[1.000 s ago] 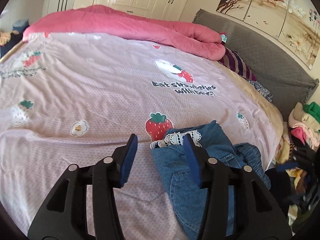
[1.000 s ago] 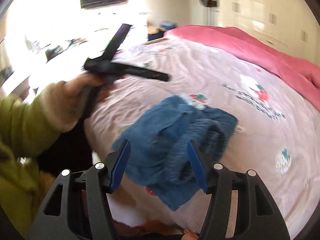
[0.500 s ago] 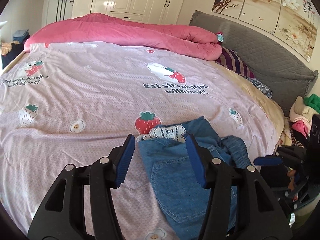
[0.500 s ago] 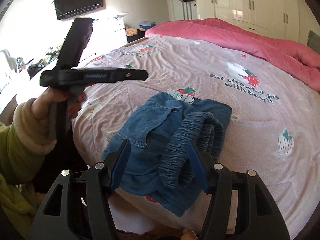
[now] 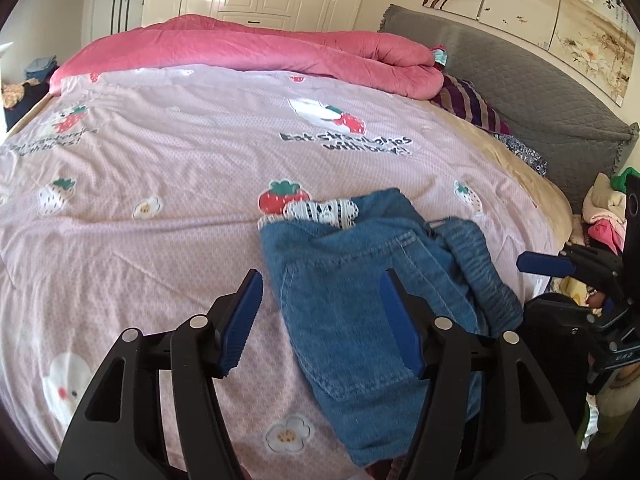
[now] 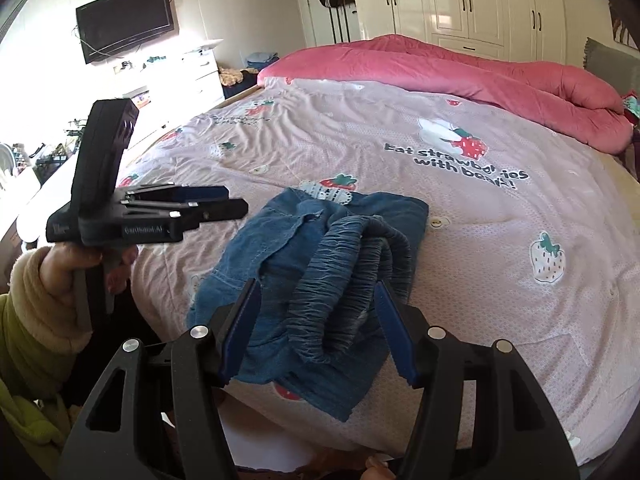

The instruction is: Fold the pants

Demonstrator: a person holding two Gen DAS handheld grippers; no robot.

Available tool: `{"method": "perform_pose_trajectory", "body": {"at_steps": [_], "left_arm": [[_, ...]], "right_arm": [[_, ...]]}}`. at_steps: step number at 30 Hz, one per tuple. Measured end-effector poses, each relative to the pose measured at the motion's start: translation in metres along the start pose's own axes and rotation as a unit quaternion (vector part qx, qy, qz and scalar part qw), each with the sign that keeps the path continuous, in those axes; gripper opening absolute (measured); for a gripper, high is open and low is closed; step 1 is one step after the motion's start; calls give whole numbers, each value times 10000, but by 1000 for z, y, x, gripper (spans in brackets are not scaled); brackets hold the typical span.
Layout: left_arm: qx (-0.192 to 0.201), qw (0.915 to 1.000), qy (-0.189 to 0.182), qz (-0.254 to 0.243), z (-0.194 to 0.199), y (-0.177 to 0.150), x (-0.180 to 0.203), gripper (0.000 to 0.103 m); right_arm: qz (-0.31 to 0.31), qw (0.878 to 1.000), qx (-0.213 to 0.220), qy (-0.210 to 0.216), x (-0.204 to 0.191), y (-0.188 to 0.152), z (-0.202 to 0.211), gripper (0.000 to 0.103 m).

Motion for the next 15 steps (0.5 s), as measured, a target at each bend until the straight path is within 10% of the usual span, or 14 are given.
{"method": "perform_pose_trajectory", "body": {"at_steps": [4, 8, 15], "left_arm": [[-85, 10000, 17, 47, 0, -10, 3, 56], [-175, 9998, 45, 35, -4, -15, 7, 57], [-306, 9995, 42, 5, -13, -21, 10, 58]], "right_arm": [[336, 9992, -122, 171, -20, -11, 1, 55], [586, 9970, -375, 337, -38, -24, -7, 30], [446, 9940, -994, 4, -33, -43, -49, 27]]}}
Point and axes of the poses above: each gripper's, at about its wrist camera, not at the fingertips, and z roughly against the way its jaws point, x to its right, y to its top, the point moved 8 cm from there along -z, roughly the way its jaws point, and after that the axes turned 13 degrees about -z, right-handed, at the moved point
